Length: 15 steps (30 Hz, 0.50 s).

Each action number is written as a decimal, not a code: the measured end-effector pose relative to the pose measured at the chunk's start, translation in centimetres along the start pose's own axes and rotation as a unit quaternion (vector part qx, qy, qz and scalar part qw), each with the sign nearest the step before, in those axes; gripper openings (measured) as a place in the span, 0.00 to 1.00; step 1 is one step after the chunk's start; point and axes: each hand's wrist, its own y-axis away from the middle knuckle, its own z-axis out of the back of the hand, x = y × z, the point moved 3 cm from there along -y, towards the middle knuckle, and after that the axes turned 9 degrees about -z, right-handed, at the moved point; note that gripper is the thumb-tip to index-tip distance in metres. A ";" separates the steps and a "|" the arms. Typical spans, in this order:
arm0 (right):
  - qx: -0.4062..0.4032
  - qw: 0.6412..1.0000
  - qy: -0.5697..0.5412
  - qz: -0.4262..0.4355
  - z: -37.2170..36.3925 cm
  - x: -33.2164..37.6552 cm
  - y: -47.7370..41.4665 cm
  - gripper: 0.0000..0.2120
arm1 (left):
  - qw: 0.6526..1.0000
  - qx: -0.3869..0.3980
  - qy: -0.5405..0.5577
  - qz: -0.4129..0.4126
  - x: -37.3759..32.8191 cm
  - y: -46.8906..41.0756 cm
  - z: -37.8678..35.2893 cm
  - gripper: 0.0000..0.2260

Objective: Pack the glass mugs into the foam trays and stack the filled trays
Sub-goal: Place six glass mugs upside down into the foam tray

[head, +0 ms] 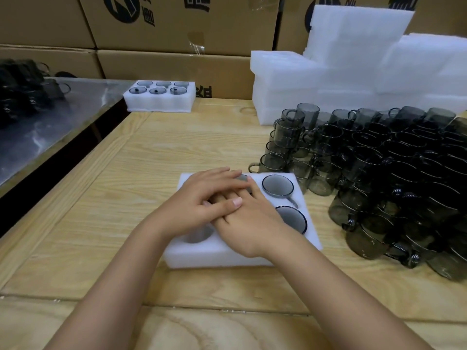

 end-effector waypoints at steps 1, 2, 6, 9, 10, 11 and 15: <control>-0.002 1.000 -0.008 0.001 0.0 0.0 0.0 0.25 | 1.000 -0.002 0.004 0.000 -0.1 0.1 0.0 0.19; -0.006 1.000 -0.022 0.004 0.1 0.0 0.1 0.25 | 1.000 -0.009 0.019 -0.002 -0.1 0.1 0.0 0.18; -0.087 0.983 -0.159 0.039 1.2 -0.1 0.2 0.16 | 0.978 -0.149 0.143 -0.019 -0.1 0.6 1.2 0.13; -0.217 0.946 -0.238 -0.040 3.5 -2.8 0.0 0.12 | 0.928 -0.322 0.186 -0.001 1.7 1.0 2.9 0.08; -0.256 0.944 -0.194 -0.077 4.4 -4.2 -0.5 0.12 | 0.909 -0.357 0.213 0.024 2.6 1.2 3.3 0.08; -0.266 0.949 -0.125 -0.112 5.3 -5.7 -1.2 0.12 | 0.894 -0.373 0.242 0.050 3.5 1.3 3.4 0.08; -0.128 0.965 0.060 -0.223 6.7 -9.6 -4.5 0.17 | 0.874 -0.358 0.311 0.103 5.9 1.4 2.7 0.10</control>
